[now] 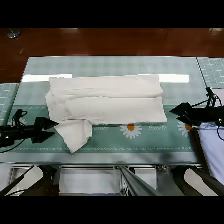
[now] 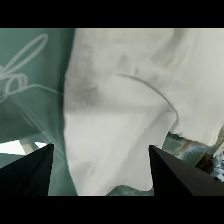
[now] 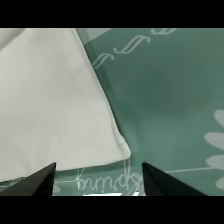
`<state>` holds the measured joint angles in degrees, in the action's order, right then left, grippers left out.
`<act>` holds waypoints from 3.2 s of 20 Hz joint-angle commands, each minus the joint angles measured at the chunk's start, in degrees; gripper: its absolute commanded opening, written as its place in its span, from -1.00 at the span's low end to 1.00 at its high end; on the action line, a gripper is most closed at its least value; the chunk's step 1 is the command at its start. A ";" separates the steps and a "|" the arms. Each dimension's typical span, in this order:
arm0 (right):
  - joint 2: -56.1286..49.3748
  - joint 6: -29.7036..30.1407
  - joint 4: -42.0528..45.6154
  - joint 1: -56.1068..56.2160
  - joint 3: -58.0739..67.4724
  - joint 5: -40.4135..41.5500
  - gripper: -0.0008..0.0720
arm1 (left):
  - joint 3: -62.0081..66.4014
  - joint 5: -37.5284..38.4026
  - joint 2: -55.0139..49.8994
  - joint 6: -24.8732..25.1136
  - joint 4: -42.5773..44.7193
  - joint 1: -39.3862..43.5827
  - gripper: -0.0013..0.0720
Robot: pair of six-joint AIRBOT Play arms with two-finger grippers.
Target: Fold the shirts.
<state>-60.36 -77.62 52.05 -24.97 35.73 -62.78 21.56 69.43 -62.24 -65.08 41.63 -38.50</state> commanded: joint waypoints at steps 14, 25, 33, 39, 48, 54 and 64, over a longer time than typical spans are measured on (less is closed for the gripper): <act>-0.57 -8.76 6.73 1.05 -2.75 -2.01 0.74 | 1.27 -1.27 -1.46 8.02 -7.02 13.29 -0.89; -17.46 -8.26 -4.02 9.14 5.53 4.20 0.74 | 1.49 -1.29 -1.46 8.04 -7.02 13.29 -0.89; -17.81 0.52 -4.15 9.07 8.09 -1.42 -0.91 | 6.38 1.84 -1.44 8.04 -7.17 12.66 -0.89; -17.84 -3.76 -5.14 10.10 18.36 0.70 -0.91 | 17.38 -1.73 -3.58 5.38 -7.15 10.84 -0.89; -33.99 -6.23 -8.68 12.70 37.81 2.78 -0.90 | 47.63 -4.79 -29.53 -5.16 -7.08 20.06 -0.89; -44.06 -5.79 -12.63 13.55 49.81 1.29 -0.91 | 60.87 -3.80 -39.89 -9.18 -6.91 20.28 -0.89; -48.37 -0.39 -19.04 11.15 57.77 -5.14 0.74 | 66.77 4.22 -43.58 -12.92 0.15 17.57 0.95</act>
<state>-108.49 -80.86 35.92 -11.94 90.52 -63.07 84.60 69.01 -105.43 -74.17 36.40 -19.05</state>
